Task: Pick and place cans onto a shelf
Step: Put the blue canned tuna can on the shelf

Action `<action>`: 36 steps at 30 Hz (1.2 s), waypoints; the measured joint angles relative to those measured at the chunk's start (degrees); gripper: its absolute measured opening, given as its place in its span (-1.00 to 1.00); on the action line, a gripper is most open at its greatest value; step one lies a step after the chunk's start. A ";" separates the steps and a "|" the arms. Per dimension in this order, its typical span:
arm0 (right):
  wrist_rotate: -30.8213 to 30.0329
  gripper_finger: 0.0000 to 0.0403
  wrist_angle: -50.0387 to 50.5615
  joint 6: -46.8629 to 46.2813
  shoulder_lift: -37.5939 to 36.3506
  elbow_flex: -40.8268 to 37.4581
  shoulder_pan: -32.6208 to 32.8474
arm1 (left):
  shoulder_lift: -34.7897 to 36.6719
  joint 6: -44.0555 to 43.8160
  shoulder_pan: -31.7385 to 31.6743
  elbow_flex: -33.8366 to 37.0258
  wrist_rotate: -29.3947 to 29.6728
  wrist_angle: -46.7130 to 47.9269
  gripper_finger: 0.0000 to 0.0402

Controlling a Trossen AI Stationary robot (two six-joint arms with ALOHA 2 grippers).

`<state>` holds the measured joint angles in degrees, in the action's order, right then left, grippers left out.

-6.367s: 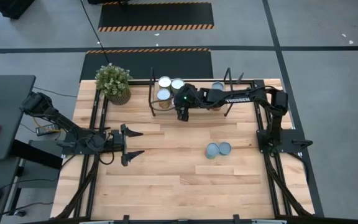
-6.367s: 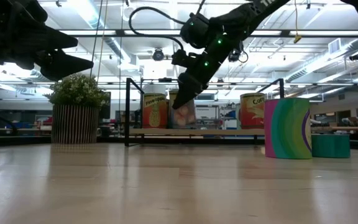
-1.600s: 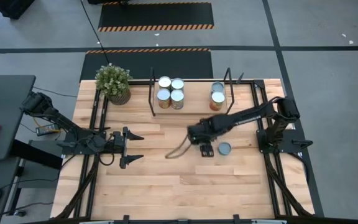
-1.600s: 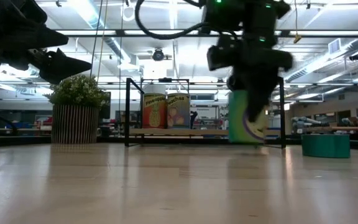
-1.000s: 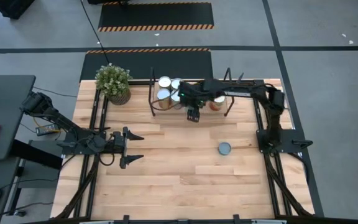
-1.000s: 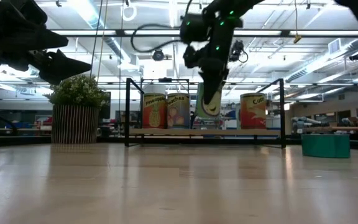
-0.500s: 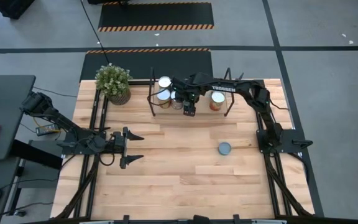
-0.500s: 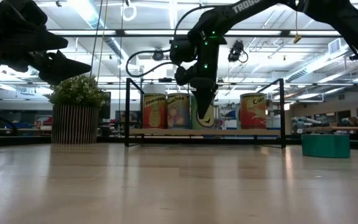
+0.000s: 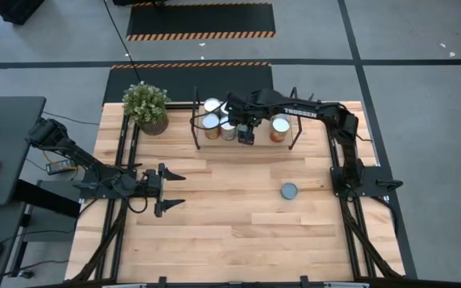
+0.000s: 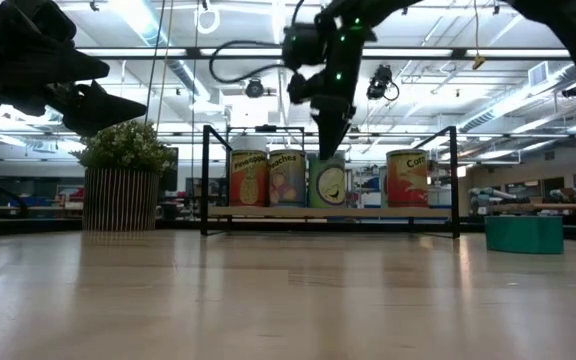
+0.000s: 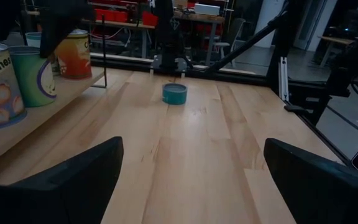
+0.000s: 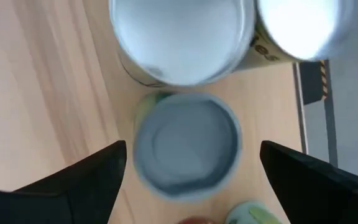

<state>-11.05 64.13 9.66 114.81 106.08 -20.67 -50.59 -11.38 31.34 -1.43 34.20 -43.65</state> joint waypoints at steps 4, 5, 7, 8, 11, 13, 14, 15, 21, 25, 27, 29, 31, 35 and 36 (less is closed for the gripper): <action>-1.77 0.87 2.76 -2.20 -2.81 0.00 2.29 | 0.00 0.00 0.01 0.00 0.00 0.01 0.97; -2.01 0.87 3.79 -2.60 -3.54 0.00 3.21 | 0.00 0.00 0.01 0.00 0.00 0.01 0.97; -1.77 0.87 5.61 -3.29 -5.00 -0.10 5.52 | 0.00 0.00 -0.01 0.00 0.00 0.01 0.97; -1.38 0.87 5.76 -3.72 -5.57 -0.48 6.81 | 0.00 0.00 0.00 0.00 0.00 0.01 0.97; -1.27 0.87 4.44 -5.34 -6.94 -3.29 11.48 | 0.00 0.03 0.01 0.00 0.00 0.03 0.97; -1.25 0.87 3.51 -6.10 -7.73 -6.13 14.86 | 0.00 0.04 -0.01 0.00 0.00 0.05 0.97; -1.27 0.87 2.90 -6.55 -8.10 -7.78 16.44 | 0.00 0.04 -0.01 0.00 0.00 0.05 0.97; -1.24 0.87 2.55 -7.13 -8.33 -9.44 18.01 | -0.01 0.06 0.01 0.00 0.00 0.07 0.97; 2.45 0.87 0.93 -12.28 -9.10 -20.68 25.04 | 0.00 0.07 0.00 0.00 0.00 0.21 0.97; 5.09 0.87 0.64 -15.11 -9.10 -27.02 27.94 | 0.00 0.07 0.01 0.00 0.00 0.21 0.97; 5.16 0.87 -0.12 -15.57 -9.10 -29.90 28.82 | 0.00 0.07 0.00 0.00 0.00 0.21 0.97; 5.20 0.87 -1.69 -15.78 -9.10 -32.30 29.20 | 0.00 0.09 -0.01 0.00 0.00 0.21 0.97; 6.29 0.87 -3.60 -15.97 -9.10 -34.47 29.22 | 0.00 0.07 0.00 0.00 0.00 0.21 0.97; 7.55 0.87 -4.51 -16.17 -9.10 -37.99 28.78 | 0.00 0.02 0.01 0.00 0.00 0.21 0.97; 7.64 0.87 -4.45 -16.20 -9.10 -38.79 28.68 | 0.00 -0.04 0.01 0.00 0.00 0.21 0.97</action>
<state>-3.41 59.67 -6.54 105.71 67.29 8.02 -50.59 -11.41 31.35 -1.43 34.20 -43.44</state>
